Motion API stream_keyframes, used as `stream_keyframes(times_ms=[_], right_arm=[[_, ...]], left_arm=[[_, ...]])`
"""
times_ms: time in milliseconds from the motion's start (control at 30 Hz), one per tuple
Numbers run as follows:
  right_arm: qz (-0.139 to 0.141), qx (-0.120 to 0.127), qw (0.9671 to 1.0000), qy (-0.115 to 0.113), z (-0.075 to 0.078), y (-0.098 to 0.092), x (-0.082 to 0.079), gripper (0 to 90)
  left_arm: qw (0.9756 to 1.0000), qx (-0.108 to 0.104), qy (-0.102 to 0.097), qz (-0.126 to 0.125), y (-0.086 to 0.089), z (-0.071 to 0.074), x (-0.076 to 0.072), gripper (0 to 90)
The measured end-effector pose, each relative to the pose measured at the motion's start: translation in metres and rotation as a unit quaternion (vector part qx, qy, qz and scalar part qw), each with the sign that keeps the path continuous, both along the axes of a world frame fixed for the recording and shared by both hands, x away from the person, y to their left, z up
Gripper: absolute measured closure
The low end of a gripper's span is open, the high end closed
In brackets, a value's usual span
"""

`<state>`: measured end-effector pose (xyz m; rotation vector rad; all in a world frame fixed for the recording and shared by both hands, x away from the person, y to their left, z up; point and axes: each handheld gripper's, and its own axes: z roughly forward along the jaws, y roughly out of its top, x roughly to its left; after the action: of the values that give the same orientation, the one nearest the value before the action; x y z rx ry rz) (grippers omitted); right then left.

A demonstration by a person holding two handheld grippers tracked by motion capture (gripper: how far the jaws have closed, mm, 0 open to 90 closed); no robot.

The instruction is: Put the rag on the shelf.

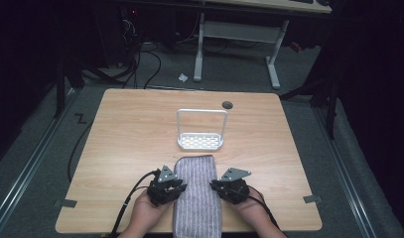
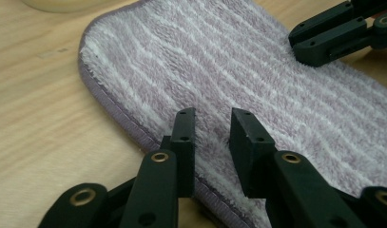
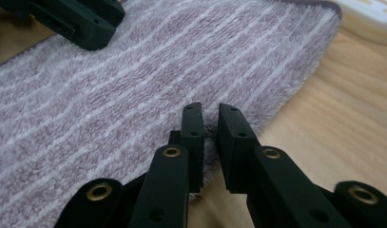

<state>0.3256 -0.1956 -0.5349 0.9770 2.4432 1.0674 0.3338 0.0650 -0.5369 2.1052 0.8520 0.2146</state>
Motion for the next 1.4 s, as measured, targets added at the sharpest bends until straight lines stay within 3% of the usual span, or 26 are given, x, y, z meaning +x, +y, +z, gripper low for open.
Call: stream_keyframes(times_ms=[200, 267, 300, 400, 600, 733, 1067, 1167, 1233, 1400], right_arm=[[0.009, 0.022, 0.9996, 0.013, -0.002, -0.023, -0.03, 74.7], [0.008, 0.026, 0.9995, 0.014, -0.002, -0.026, -0.032, 73.9], [0.006, 0.03, 0.9994, 0.018, -0.002, -0.027, -0.033, 73.4], [0.005, 0.035, 0.9991, 0.022, -0.003, -0.028, -0.031, 72.8], [0.007, 0.036, 0.9991, 0.02, -0.003, -0.028, -0.03, 72.8], [0.008, 0.039, 0.999, 0.017, -0.004, -0.029, -0.03, 72.8], [0.005, 0.033, 0.9994, 0.009, -0.005, -0.027, -0.034, 71.4], [0.0, 0.03, 0.9996, 0.005, -0.004, -0.025, -0.035, 71.7], [-0.003, 0.026, 0.9996, -0.01, -0.001, -0.023, -0.038, 72.9], [-0.038, 0.055, 0.9966, -0.047, 0.016, -0.02, -0.03, 70.1]], left_arm=[[0.9992, -0.007, 0.008, -0.039, -0.006, 0.0, -0.022, 65.9], [0.9995, -0.001, -0.027, -0.018, -0.004, 0.006, -0.025, 63.9], [0.9993, -0.007, -0.037, -0.006, -0.001, 0.009, -0.023, 63.9], [0.9983, -0.03, -0.034, 0.036, 0.004, 0.015, -0.005, 58.9], [0.9973, 0.011, -0.033, 0.064, -0.015, 0.003, 0.032, 49.6], [0.9972, 0.003, -0.023, 0.071, -0.02, -0.003, 0.04, 53.7], [0.9976, 0.007, -0.03, 0.062, -0.026, -0.004, 0.034, 69.6], [0.9981, -0.001, -0.024, 0.057, -0.025, -0.004, 0.035, 74.0], [0.9983, -0.007, -0.018, 0.054, -0.024, -0.004, 0.036, 76.5], [0.9983, -0.024, -0.002, 0.054, -0.02, -0.005, 0.038, 77.9]])
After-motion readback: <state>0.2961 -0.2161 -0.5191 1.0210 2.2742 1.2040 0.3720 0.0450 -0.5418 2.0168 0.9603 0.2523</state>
